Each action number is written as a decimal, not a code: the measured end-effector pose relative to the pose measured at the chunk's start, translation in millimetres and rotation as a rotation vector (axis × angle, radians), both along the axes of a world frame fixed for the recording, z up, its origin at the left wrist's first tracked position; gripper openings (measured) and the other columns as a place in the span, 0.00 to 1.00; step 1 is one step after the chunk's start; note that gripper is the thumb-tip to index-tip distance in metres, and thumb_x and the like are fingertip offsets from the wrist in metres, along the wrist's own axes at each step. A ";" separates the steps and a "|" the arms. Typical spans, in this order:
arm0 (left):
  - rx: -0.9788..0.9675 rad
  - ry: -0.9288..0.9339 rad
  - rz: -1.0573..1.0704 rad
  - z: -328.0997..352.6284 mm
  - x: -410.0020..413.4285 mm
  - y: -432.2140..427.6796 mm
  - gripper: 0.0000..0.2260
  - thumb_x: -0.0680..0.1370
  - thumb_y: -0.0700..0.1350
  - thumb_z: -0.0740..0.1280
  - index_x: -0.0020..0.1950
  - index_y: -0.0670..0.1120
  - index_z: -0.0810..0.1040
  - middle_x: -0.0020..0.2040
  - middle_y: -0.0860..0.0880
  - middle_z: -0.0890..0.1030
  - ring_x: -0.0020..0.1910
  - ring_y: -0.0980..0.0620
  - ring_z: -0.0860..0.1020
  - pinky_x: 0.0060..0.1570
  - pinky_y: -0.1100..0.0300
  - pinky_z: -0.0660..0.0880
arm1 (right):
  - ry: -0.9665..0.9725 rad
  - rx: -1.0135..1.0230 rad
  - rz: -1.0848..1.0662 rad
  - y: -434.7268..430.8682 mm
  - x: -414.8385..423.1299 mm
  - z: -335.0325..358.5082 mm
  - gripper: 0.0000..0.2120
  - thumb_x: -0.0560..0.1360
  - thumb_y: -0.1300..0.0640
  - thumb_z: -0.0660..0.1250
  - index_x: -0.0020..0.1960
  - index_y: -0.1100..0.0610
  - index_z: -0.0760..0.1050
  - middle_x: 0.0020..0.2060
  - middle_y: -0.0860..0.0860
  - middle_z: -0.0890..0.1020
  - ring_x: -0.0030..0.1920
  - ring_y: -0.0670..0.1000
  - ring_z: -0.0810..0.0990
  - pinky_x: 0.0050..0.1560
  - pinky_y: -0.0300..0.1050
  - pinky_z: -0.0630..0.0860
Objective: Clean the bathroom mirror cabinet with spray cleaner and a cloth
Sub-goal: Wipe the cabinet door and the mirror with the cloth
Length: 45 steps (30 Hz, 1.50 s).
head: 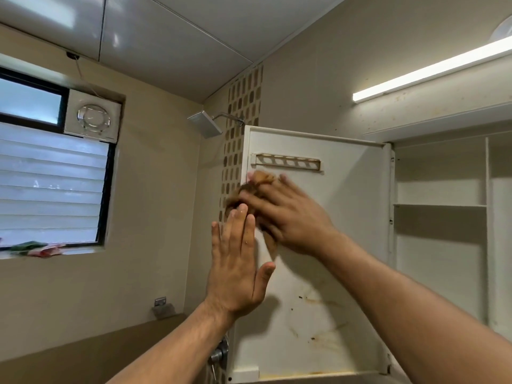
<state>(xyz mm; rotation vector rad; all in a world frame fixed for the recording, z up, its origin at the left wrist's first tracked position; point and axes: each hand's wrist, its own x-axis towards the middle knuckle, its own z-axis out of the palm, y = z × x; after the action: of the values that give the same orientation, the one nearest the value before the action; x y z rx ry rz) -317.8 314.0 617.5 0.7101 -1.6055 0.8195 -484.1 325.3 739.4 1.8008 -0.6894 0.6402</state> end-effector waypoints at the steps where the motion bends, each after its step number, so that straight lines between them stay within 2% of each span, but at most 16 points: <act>1: 0.001 -0.004 0.015 1.8 0.5 0.1 0.36 0.84 0.62 0.45 0.82 0.36 0.51 0.84 0.38 0.49 0.83 0.38 0.50 0.79 0.34 0.45 | -0.109 -0.018 -0.016 -0.8 -4.9 8.4 0.28 0.84 0.46 0.57 0.83 0.48 0.57 0.83 0.51 0.56 0.83 0.53 0.52 0.82 0.59 0.50; 4: 0.014 -0.039 0.059 4.4 0.2 3.6 0.36 0.84 0.63 0.45 0.83 0.37 0.51 0.84 0.38 0.49 0.83 0.38 0.49 0.80 0.37 0.43 | -0.463 -0.032 0.059 -0.9 11.6 -22.1 0.27 0.85 0.48 0.54 0.83 0.51 0.58 0.83 0.52 0.55 0.83 0.55 0.52 0.82 0.60 0.51; 11: -0.049 -0.461 0.165 -16.1 -1.9 6.7 0.36 0.84 0.64 0.47 0.83 0.39 0.53 0.85 0.41 0.49 0.84 0.42 0.50 0.80 0.41 0.48 | 0.021 0.064 0.103 -10.0 -39.5 -110.2 0.29 0.83 0.48 0.55 0.82 0.56 0.60 0.83 0.53 0.58 0.83 0.56 0.54 0.80 0.64 0.55; 15: 0.001 -0.425 0.186 -12.5 -21.6 14.4 0.36 0.84 0.63 0.48 0.83 0.39 0.51 0.85 0.41 0.48 0.84 0.43 0.48 0.81 0.43 0.44 | -0.575 0.083 0.073 -9.3 -22.6 -121.6 0.30 0.83 0.48 0.55 0.84 0.47 0.51 0.84 0.49 0.49 0.84 0.52 0.49 0.80 0.64 0.50; 17: 0.023 -0.440 0.163 -12.6 -29.7 19.4 0.35 0.84 0.62 0.47 0.83 0.39 0.52 0.85 0.40 0.48 0.84 0.42 0.48 0.81 0.40 0.46 | -0.705 0.101 0.083 -9.2 1.7 -140.4 0.31 0.85 0.41 0.50 0.85 0.47 0.46 0.84 0.50 0.47 0.84 0.52 0.47 0.81 0.59 0.46; 21: 0.012 -0.510 0.162 -15.9 -33.2 25.9 0.36 0.84 0.63 0.47 0.84 0.40 0.52 0.85 0.41 0.48 0.84 0.43 0.48 0.81 0.40 0.45 | -0.104 0.123 0.047 -9.1 -49.3 -147.6 0.35 0.83 0.39 0.51 0.85 0.51 0.45 0.84 0.53 0.47 0.84 0.56 0.46 0.80 0.66 0.49; 22: 0.013 -0.492 0.168 -14.3 -33.0 26.4 0.36 0.84 0.64 0.47 0.84 0.40 0.52 0.85 0.42 0.48 0.84 0.43 0.48 0.81 0.40 0.45 | -0.164 0.136 0.020 -8.6 -68.4 -142.5 0.34 0.83 0.40 0.51 0.85 0.48 0.44 0.84 0.53 0.48 0.84 0.54 0.46 0.79 0.67 0.49; 24: 0.043 -0.461 0.188 -9.8 -30.3 27.9 0.36 0.84 0.64 0.45 0.83 0.39 0.52 0.85 0.41 0.48 0.84 0.43 0.48 0.81 0.39 0.44 | -0.635 0.105 -0.029 -7.6 -92.6 -135.3 0.31 0.83 0.47 0.52 0.84 0.48 0.48 0.84 0.52 0.52 0.84 0.52 0.47 0.80 0.66 0.48; 26: 0.076 -0.465 0.217 -9.3 -26.8 28.4 0.36 0.84 0.64 0.44 0.83 0.39 0.52 0.85 0.41 0.48 0.84 0.43 0.47 0.80 0.39 0.44 | -1.126 0.047 -0.045 -3.0 -85.3 -139.8 0.30 0.84 0.50 0.51 0.83 0.58 0.54 0.83 0.57 0.52 0.84 0.56 0.47 0.81 0.65 0.48; 28: 0.105 -0.479 0.233 -14.4 -25.2 28.0 0.36 0.84 0.64 0.44 0.83 0.39 0.52 0.84 0.41 0.49 0.84 0.43 0.47 0.80 0.39 0.46 | -1.312 0.058 -0.029 1.6 -56.1 -154.9 0.30 0.84 0.51 0.51 0.82 0.64 0.55 0.83 0.60 0.50 0.83 0.59 0.47 0.80 0.65 0.49; 30: 0.124 -0.491 0.226 -21.5 -28.6 27.9 0.36 0.84 0.63 0.45 0.83 0.39 0.53 0.84 0.41 0.49 0.84 0.43 0.47 0.80 0.38 0.48 | -1.091 0.142 -0.037 7.0 -34.4 -188.0 0.30 0.85 0.51 0.51 0.83 0.61 0.52 0.84 0.58 0.46 0.84 0.58 0.45 0.81 0.60 0.46; 33: 0.126 -0.509 0.221 -32.0 -29.7 25.3 0.36 0.84 0.63 0.47 0.84 0.40 0.52 0.85 0.42 0.48 0.84 0.44 0.47 0.79 0.38 0.49 | -0.430 0.273 -0.003 15.5 -48.1 -223.5 0.34 0.84 0.50 0.56 0.85 0.53 0.46 0.84 0.53 0.45 0.84 0.55 0.45 0.80 0.58 0.48; 35: 0.120 -0.502 0.232 -38.1 -24.5 22.1 0.36 0.84 0.63 0.47 0.84 0.40 0.52 0.85 0.42 0.48 0.84 0.44 0.48 0.80 0.38 0.48 | -0.299 0.242 -0.070 12.1 -79.9 -217.8 0.35 0.82 0.47 0.57 0.85 0.52 0.47 0.84 0.52 0.47 0.84 0.53 0.47 0.80 0.61 0.50; 39: 0.061 -0.442 0.262 -43.7 -11.9 19.2 0.36 0.84 0.63 0.47 0.84 0.40 0.52 0.85 0.41 0.50 0.84 0.42 0.49 0.80 0.40 0.41 | -1.199 0.221 -0.185 12.7 -83.9 -216.4 0.34 0.84 0.46 0.48 0.84 0.62 0.47 0.84 0.58 0.46 0.84 0.57 0.43 0.82 0.60 0.44; 41: 0.032 -0.424 0.261 -44.3 -12.5 20.4 0.35 0.84 0.62 0.49 0.83 0.39 0.52 0.84 0.40 0.50 0.84 0.42 0.50 0.80 0.40 0.40 | -1.279 0.277 -0.204 15.8 -50.4 -234.2 0.34 0.84 0.45 0.46 0.82 0.66 0.53 0.82 0.63 0.51 0.83 0.61 0.47 0.81 0.62 0.48; 45: 0.073 -0.456 0.239 -51.3 -20.4 23.8 0.36 0.83 0.61 0.52 0.84 0.39 0.51 0.85 0.41 0.49 0.84 0.42 0.49 0.80 0.39 0.40 | -0.377 0.291 -0.139 25.8 -40.3 -275.3 0.37 0.83 0.45 0.56 0.84 0.56 0.43 0.84 0.57 0.43 0.83 0.56 0.42 0.81 0.56 0.44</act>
<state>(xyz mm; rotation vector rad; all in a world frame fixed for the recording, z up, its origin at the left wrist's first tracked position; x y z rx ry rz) -338.3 337.7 566.3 0.8186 -1.9890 1.1632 -524.5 351.1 464.1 1.8920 -1.2029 0.8281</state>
